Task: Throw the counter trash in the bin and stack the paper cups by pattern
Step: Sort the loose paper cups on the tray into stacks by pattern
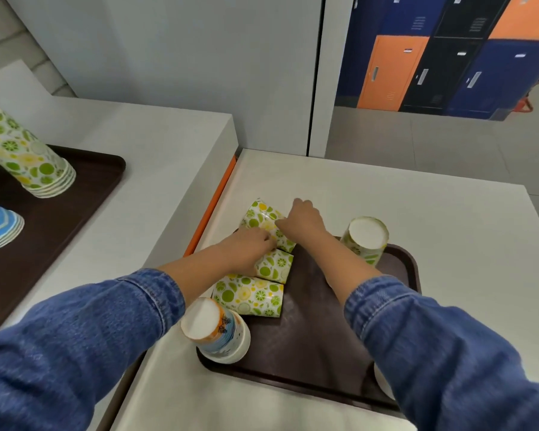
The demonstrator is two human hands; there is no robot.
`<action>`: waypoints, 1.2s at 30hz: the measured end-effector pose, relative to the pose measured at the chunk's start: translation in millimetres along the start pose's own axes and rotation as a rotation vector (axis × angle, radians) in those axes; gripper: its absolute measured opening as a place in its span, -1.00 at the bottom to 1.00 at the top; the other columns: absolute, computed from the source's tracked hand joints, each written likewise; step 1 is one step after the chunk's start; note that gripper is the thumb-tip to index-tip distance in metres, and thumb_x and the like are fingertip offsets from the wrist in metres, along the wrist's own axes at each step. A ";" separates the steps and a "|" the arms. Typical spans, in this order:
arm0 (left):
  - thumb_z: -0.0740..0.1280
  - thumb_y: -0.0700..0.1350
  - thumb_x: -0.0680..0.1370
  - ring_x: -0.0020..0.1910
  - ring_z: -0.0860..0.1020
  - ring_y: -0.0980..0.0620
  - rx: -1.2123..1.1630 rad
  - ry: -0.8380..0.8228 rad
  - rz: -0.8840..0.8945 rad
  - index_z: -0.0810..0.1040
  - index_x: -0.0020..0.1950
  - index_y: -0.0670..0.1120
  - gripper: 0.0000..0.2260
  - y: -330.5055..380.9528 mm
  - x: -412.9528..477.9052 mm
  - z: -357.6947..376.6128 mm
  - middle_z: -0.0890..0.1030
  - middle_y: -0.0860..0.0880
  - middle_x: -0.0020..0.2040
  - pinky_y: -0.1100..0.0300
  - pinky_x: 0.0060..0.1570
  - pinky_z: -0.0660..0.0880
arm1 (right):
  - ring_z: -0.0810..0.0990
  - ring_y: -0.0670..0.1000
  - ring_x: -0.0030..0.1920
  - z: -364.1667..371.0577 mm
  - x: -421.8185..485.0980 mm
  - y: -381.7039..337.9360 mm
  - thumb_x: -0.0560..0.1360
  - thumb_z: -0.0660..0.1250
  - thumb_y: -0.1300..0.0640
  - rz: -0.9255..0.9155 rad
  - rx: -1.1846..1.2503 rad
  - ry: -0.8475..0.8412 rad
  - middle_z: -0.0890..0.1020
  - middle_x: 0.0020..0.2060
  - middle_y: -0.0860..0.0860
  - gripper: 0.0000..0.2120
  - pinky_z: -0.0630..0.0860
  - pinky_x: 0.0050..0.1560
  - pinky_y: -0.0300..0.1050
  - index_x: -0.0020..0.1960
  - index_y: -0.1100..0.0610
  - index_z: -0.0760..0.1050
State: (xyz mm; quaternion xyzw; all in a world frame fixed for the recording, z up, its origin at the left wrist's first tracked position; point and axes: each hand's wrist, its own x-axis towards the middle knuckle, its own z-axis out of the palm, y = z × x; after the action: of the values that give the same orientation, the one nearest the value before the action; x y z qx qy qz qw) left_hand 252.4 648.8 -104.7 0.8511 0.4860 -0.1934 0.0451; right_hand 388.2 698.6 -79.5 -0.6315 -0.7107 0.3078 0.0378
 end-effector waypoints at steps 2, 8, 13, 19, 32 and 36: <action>0.40 -0.06 0.40 0.19 0.43 -0.08 0.003 0.024 0.014 0.35 0.40 -0.06 -0.42 -1.4 -1.5 3.8 0.43 -0.10 0.28 0.06 0.11 0.43 | 0.34 0.20 0.36 6.3 9.9 2.7 0.51 0.30 -0.11 0.001 -0.060 -0.077 0.32 0.38 0.19 -0.33 0.35 0.27 -0.01 0.44 0.25 0.18; 0.39 -0.05 0.40 0.25 0.40 -0.06 0.025 0.034 0.043 0.35 0.41 -0.04 -0.42 -2.8 -2.3 8.0 0.42 -0.05 0.35 0.06 0.17 0.40 | 0.41 0.15 0.33 16.8 20.6 5.5 0.44 0.39 -0.12 0.019 -0.095 -0.214 0.39 0.37 0.15 -0.25 0.38 0.23 -0.05 0.45 0.24 0.20; 0.42 0.02 0.39 0.19 0.45 -0.03 -0.081 0.098 0.058 0.40 0.35 -0.02 -0.45 -7.6 -7.5 2.4 0.50 -0.01 0.25 0.10 0.11 0.44 | 0.44 0.18 0.26 9.9 6.4 4.3 0.39 0.42 -0.14 0.034 -0.010 -0.041 0.34 0.32 0.17 -0.26 0.43 0.17 -0.01 0.41 0.19 0.24; 0.43 0.02 0.41 0.25 0.41 -0.04 -0.250 0.202 -0.033 0.28 0.46 -0.02 -0.34 -10.3 -24.6 -8.1 0.46 -0.02 0.31 0.09 0.18 0.41 | 0.50 0.12 0.15 -71.4 -49.1 -25.5 0.33 0.48 -0.10 -0.200 0.046 0.403 0.41 0.22 0.09 -0.31 0.43 0.02 -0.06 0.37 0.08 0.32; 0.49 0.07 0.33 0.21 0.46 0.01 -0.868 0.730 -0.335 0.32 0.44 -0.04 -0.28 0.7 -57.3 -82.9 0.44 -0.03 0.25 0.03 0.19 0.49 | 0.39 0.04 -0.02 -161.2 -135.1 40.2 0.28 0.49 -0.13 -0.148 -0.179 0.366 0.39 -0.01 0.02 -0.42 0.48 -0.09 -0.05 0.23 0.02 0.44; 0.50 -0.03 0.40 0.16 0.47 0.10 -1.049 0.878 -0.361 0.29 0.46 -0.05 -0.31 19.0 -59.1 -122.6 0.43 0.01 0.27 0.21 0.04 0.53 | 0.44 0.08 0.00 -174.8 -138.6 33.7 0.26 0.50 -0.07 -0.231 -0.317 0.381 0.48 0.03 0.06 -0.42 0.42 -0.15 -0.08 0.21 0.06 0.44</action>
State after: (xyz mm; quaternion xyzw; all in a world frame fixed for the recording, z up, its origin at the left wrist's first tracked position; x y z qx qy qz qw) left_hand 276.7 623.4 28.2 0.6224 0.6221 0.4230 0.2161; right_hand 522.7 639.5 91.7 -0.5909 -0.7973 0.0618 0.1065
